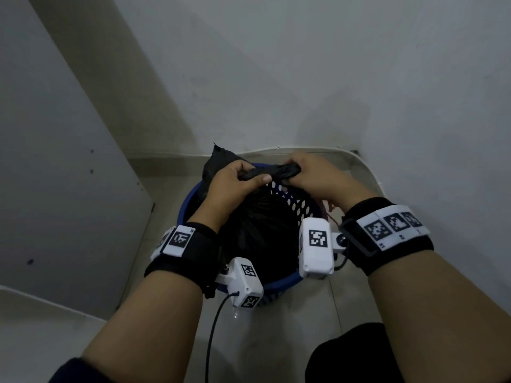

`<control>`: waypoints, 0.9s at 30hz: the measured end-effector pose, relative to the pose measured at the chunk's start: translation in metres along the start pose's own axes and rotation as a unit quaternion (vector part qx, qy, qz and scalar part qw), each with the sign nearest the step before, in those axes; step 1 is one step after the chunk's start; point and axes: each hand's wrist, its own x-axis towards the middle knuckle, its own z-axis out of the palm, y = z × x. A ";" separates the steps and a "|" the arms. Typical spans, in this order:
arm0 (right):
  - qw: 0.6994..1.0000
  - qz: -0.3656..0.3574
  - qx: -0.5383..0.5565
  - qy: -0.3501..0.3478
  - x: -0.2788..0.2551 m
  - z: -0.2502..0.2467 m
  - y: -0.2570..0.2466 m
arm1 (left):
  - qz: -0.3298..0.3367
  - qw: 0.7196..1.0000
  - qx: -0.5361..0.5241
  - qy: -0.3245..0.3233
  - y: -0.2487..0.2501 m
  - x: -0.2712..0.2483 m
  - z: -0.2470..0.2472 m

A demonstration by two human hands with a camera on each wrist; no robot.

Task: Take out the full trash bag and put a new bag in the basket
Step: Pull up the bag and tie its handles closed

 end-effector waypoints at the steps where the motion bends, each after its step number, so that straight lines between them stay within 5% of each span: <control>1: 0.998 0.012 0.053 -0.017 -0.002 -0.003 0.002 | -0.001 1.000 0.005 -0.006 -0.002 0.001 -0.002; 4: 0.974 0.054 0.218 -0.040 -0.006 -0.005 0.009 | 0.017 0.995 0.096 -0.007 -0.004 0.003 -0.007; 9: 0.889 0.100 0.439 -0.081 -0.017 -0.003 0.012 | 0.072 0.965 0.247 0.043 0.003 0.004 -0.012; 14: 0.798 0.121 0.560 -0.188 -0.034 0.001 0.017 | -0.020 0.965 0.262 -0.008 0.014 0.001 -0.021; 17: 0.779 0.148 0.578 -0.193 -0.044 0.022 0.013 | -0.065 0.973 0.218 -0.038 0.024 0.000 -0.019; 19: 0.793 0.185 0.549 -0.188 -0.052 0.039 0.006 | -0.073 0.971 0.223 -0.045 0.025 0.002 -0.020; 23: 0.916 0.166 0.333 -0.151 -0.048 0.058 -0.011 | -0.070 0.957 0.277 -0.046 0.026 0.004 -0.025; 27: 0.902 0.170 0.383 -0.106 -0.042 0.074 -0.031 | -0.061 0.950 0.301 -0.061 0.033 0.001 -0.029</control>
